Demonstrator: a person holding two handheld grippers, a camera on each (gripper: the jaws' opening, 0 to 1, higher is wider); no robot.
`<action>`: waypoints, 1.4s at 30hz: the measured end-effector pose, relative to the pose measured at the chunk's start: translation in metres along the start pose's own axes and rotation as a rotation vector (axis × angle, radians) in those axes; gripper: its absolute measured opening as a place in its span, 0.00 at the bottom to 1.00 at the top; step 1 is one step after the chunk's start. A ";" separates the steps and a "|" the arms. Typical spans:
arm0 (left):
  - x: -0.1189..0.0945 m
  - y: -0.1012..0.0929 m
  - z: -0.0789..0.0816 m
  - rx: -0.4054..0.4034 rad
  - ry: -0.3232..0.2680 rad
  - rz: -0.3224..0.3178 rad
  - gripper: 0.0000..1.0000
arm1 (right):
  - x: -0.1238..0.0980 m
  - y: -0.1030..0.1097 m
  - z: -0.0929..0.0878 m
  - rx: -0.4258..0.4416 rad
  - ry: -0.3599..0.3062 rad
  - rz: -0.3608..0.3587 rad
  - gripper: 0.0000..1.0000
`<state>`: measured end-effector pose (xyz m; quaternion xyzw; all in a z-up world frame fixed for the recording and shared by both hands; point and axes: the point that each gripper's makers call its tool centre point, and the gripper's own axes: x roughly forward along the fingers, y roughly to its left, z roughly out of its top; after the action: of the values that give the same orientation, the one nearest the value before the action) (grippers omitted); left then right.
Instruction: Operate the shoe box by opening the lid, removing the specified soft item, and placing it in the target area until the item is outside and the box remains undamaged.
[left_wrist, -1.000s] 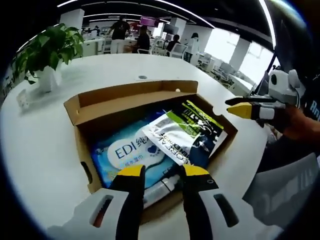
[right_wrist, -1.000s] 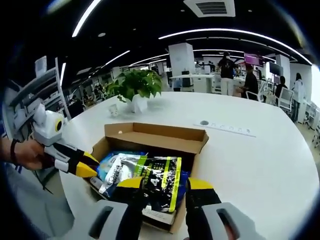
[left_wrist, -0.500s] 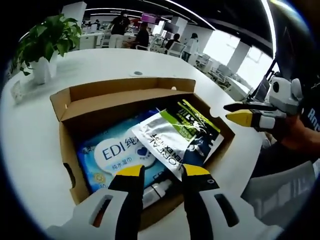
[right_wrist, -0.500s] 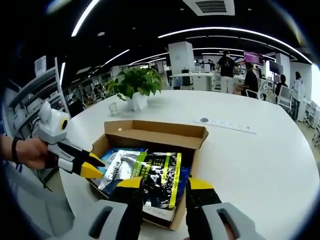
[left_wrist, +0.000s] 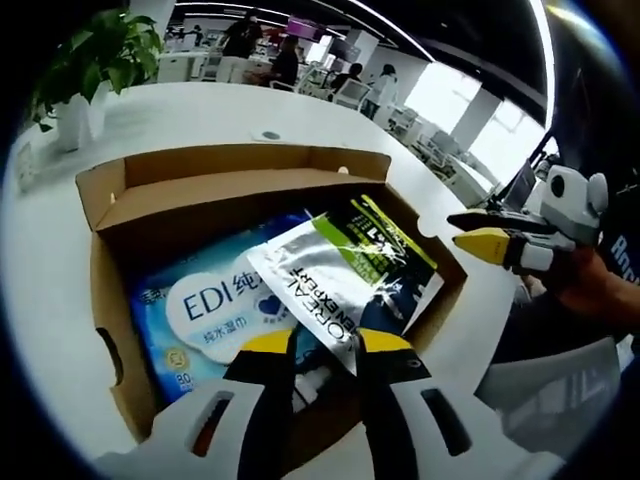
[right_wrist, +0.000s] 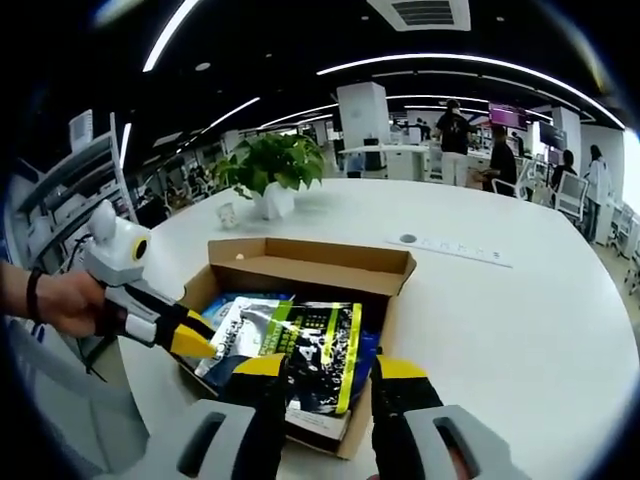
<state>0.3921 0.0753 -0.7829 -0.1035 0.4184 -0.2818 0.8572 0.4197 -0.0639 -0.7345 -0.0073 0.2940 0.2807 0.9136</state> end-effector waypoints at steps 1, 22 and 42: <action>0.000 -0.001 0.000 -0.004 0.000 -0.003 0.20 | 0.000 0.000 0.000 -0.001 0.000 0.000 0.30; -0.006 -0.002 0.002 -0.040 -0.025 -0.008 0.00 | 0.005 0.005 -0.002 -0.013 0.021 0.008 0.30; -0.019 0.021 -0.002 -0.028 -0.013 0.043 0.00 | 0.028 0.023 -0.007 -0.038 0.103 0.044 0.31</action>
<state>0.3899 0.1036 -0.7805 -0.1086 0.4187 -0.2568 0.8642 0.4228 -0.0311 -0.7519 -0.0325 0.3355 0.3052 0.8906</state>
